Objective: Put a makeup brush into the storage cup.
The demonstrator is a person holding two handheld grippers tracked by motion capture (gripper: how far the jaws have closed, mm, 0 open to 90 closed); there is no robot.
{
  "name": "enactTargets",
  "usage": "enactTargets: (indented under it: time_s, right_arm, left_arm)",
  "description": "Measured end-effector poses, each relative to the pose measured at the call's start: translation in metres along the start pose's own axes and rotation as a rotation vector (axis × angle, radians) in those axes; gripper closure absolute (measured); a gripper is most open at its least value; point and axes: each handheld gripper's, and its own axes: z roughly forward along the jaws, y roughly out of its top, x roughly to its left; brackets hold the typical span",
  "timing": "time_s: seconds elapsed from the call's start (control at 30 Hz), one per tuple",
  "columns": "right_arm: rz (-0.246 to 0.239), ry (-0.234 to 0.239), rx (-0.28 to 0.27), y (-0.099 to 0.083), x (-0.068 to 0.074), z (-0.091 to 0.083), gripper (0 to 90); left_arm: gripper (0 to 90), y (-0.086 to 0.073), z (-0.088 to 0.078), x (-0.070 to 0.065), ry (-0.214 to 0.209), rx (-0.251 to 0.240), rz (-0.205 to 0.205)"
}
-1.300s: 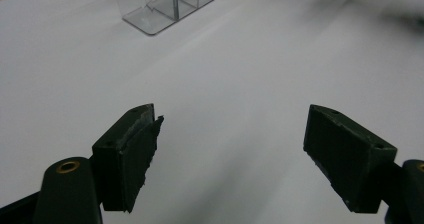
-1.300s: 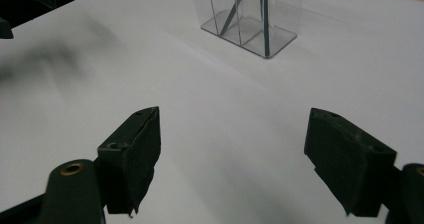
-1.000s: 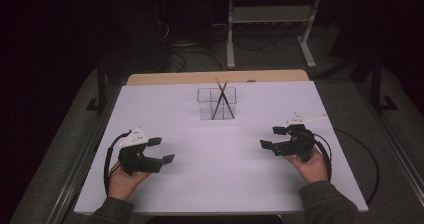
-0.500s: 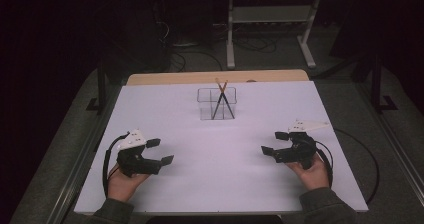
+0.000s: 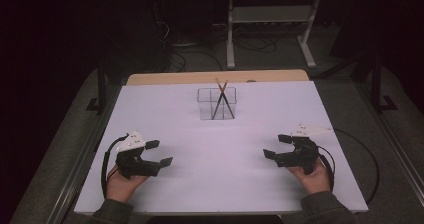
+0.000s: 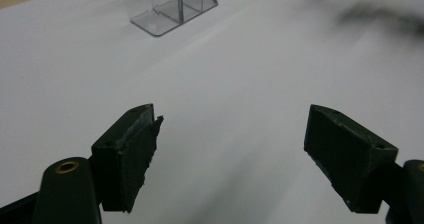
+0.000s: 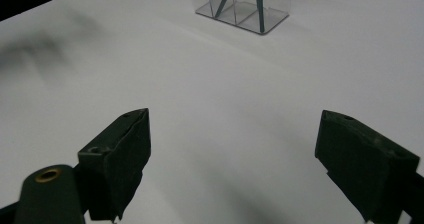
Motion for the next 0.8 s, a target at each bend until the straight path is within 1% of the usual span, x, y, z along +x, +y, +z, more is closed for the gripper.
enactTargets:
  time_s: [0.03, 0.2, 0.27, 0.4, 0.57, 0.8]
  right_arm:
    - [-0.001, -0.005, 0.001, -0.001, 0.0, 0.0, 13.8]
    - [0.002, -0.005, 0.005, -0.003, 0.001, 0.0, 13.7]
    - [-0.003, -0.008, -0.001, -0.004, 0.002, -0.001, 13.8]
    - [0.004, -0.012, -0.006, -0.006, 0.002, -0.002, 13.7]
    - [0.002, -0.018, -0.014, -0.008, 0.002, -0.004, 13.7]
    - [0.008, -0.019, -0.024, -0.011, 0.003, -0.007, 13.8]
  left_arm:
    - [20.3, 0.0, 0.0, 0.0, 0.002, 0.002, 0.004]
    - [20.2, -0.001, 0.0, -0.001, 0.002, 0.002, -0.006]
    - [20.1, -0.002, 0.0, -0.001, 0.001, 0.004, -0.002]
    - [20.0, -0.002, 0.001, 0.0, -0.003, 0.009, 0.005]
    - [19.7, -0.003, 0.001, -0.001, -0.004, 0.012, -0.001]
    - [19.6, -0.003, 0.002, -0.001, -0.009, 0.018, 0.007]
